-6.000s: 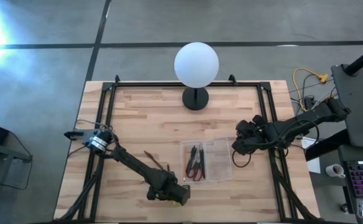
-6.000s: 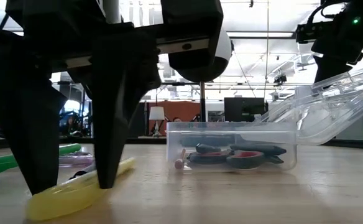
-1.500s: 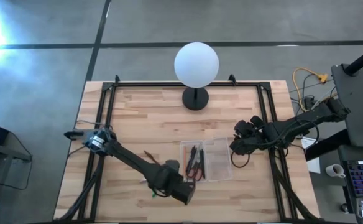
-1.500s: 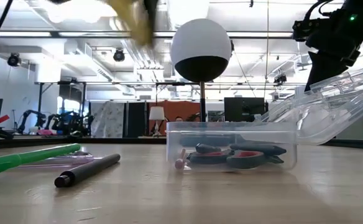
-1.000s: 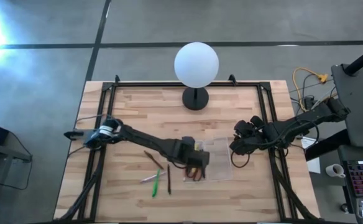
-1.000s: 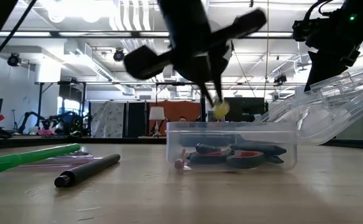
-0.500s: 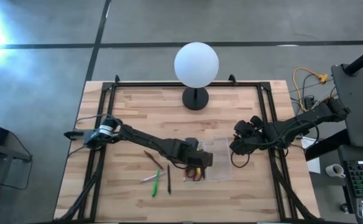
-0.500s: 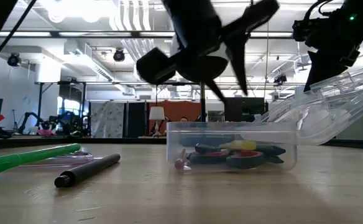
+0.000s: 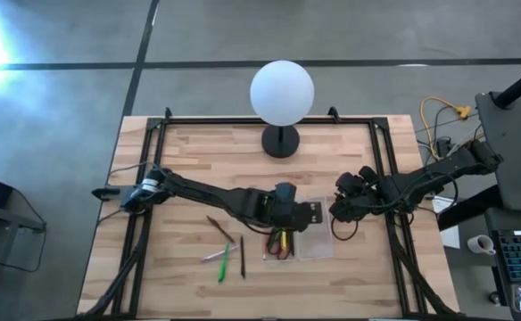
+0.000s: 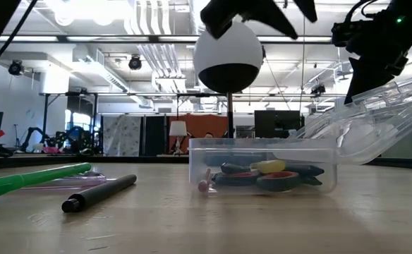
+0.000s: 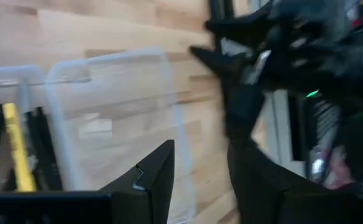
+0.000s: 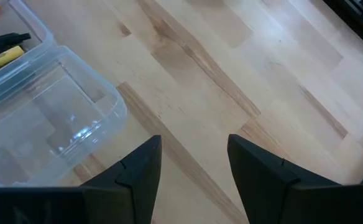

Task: Pick & place school supplies into a supply box
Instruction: Put the brown pen into the transparent supply box

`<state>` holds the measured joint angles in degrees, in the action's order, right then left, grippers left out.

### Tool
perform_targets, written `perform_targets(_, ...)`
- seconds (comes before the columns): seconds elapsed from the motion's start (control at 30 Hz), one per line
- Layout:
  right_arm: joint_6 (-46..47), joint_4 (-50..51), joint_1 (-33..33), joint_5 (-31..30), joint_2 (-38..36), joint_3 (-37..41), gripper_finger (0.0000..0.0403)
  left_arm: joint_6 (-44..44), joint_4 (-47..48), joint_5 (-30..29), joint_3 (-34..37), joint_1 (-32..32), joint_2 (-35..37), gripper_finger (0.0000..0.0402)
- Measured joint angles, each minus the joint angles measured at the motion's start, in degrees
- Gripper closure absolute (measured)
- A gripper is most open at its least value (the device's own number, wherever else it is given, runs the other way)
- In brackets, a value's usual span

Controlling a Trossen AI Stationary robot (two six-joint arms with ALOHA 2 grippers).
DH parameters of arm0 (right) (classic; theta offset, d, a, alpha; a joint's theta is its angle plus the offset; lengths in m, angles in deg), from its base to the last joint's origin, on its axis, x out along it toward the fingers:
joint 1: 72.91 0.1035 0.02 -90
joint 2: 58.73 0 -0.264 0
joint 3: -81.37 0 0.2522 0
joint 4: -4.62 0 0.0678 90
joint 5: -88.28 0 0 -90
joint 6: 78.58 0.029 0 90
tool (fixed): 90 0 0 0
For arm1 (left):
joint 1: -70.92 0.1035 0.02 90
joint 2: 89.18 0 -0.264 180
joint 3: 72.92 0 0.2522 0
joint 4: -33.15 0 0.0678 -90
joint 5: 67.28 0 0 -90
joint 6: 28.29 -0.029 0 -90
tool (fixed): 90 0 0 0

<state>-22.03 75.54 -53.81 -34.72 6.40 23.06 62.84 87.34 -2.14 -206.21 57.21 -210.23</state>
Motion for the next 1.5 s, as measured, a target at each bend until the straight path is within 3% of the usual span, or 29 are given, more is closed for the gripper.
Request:
perform_targets(0.3, 0.0, -0.69, 0.01, 0.0, -0.01, 0.0, 0.0227, 0.63, 0.08, -3.78, -3.37, 0.0, 0.0, 0.027)
perform_targets(0.63, 0.0, -0.81, 0.0, -0.01, 0.0, 0.0, 0.0227, 9.85, 0.1, -4.12, 1.0, -0.04, -0.02, 0.027)
perform_targets(1.5, 0.0, -0.98, 0.01, -0.01, 0.02, 0.0, 0.0227, 9.97, -0.09, -4.07, 1.05, -0.05, -0.04, 0.0269)
